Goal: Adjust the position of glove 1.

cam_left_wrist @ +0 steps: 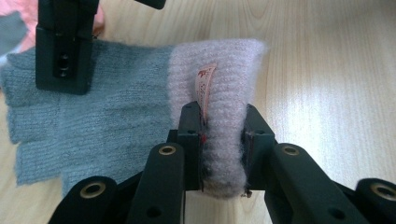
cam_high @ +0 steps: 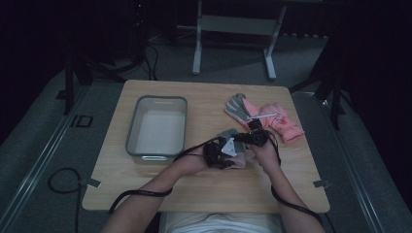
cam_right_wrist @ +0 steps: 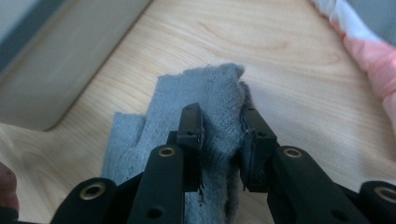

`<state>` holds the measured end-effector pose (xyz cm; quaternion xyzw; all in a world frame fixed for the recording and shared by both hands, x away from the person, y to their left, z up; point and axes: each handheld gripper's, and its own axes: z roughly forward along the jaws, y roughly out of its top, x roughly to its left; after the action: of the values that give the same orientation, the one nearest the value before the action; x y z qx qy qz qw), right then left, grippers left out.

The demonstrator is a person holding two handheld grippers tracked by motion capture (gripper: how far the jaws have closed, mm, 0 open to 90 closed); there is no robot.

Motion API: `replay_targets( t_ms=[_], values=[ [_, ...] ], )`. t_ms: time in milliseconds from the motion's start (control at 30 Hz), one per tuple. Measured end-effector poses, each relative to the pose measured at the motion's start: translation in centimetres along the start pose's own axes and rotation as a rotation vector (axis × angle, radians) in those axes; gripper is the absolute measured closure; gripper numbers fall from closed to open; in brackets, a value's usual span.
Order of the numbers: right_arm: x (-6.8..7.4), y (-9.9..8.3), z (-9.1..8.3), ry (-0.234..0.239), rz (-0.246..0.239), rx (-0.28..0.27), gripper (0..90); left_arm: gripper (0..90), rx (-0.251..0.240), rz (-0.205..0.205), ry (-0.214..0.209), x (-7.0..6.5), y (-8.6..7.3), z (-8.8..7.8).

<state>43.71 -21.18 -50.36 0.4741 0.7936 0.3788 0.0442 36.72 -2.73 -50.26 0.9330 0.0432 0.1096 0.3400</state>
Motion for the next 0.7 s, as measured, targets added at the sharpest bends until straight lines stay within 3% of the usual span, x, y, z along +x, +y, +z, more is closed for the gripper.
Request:
replay_targets(
  t_ms=[333, 700],
  values=[
    [1.2, 2.0, -1.4, 0.023, -0.019, -0.032, 73.9, 73.8, 0.012, 0.039, 0.032, 0.7, 1.0, -2.7],
    [3.0, 4.4, -1.9, 0.033, -0.056, -0.058, 74.0, 73.8, 0.038, 0.058, 0.056, 1.6, 1.3, -5.5]
  ],
)
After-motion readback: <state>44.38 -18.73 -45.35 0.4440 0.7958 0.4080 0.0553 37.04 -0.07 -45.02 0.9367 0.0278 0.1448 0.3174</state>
